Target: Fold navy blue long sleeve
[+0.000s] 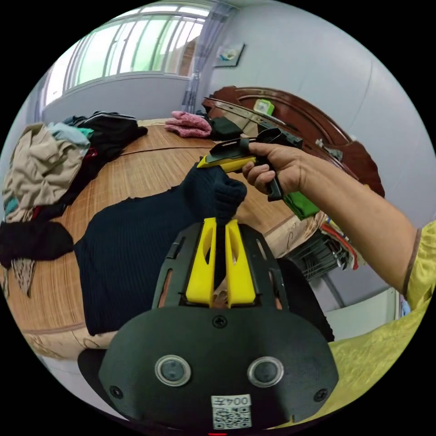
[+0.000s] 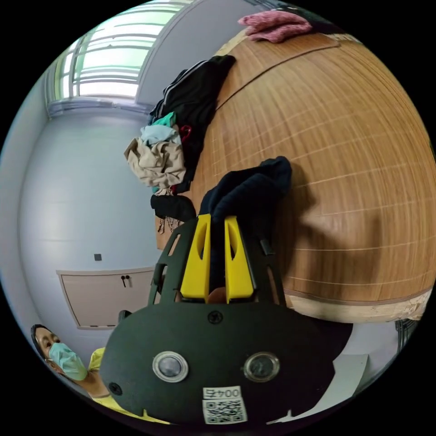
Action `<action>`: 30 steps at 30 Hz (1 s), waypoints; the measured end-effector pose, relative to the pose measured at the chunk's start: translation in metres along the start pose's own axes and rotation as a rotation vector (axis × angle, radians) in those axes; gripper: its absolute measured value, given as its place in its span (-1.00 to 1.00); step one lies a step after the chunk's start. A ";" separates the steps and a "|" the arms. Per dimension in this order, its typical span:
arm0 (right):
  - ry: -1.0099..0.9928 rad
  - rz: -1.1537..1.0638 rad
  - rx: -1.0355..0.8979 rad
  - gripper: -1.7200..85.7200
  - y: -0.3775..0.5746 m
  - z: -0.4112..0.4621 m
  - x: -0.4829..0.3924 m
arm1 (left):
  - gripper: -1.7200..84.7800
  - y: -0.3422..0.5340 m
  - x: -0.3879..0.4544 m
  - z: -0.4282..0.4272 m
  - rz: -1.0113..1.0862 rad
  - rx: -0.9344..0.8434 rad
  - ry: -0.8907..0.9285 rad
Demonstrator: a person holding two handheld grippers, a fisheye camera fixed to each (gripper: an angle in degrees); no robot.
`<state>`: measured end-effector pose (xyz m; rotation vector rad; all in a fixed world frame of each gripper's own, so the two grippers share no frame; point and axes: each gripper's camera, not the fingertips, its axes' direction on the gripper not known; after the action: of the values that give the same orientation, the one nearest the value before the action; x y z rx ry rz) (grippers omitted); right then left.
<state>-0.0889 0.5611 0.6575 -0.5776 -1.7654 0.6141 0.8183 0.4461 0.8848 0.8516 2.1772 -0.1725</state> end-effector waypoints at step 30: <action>0.600 -0.252 -0.129 -0.81 0.100 0.474 -0.286 | -0.88 0.373 -0.427 0.057 -0.777 0.129 0.354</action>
<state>-0.4650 0.3925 0.2742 -0.5453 -1.2823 0.1256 1.2894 0.4881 1.2028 0.0497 2.7602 -0.5826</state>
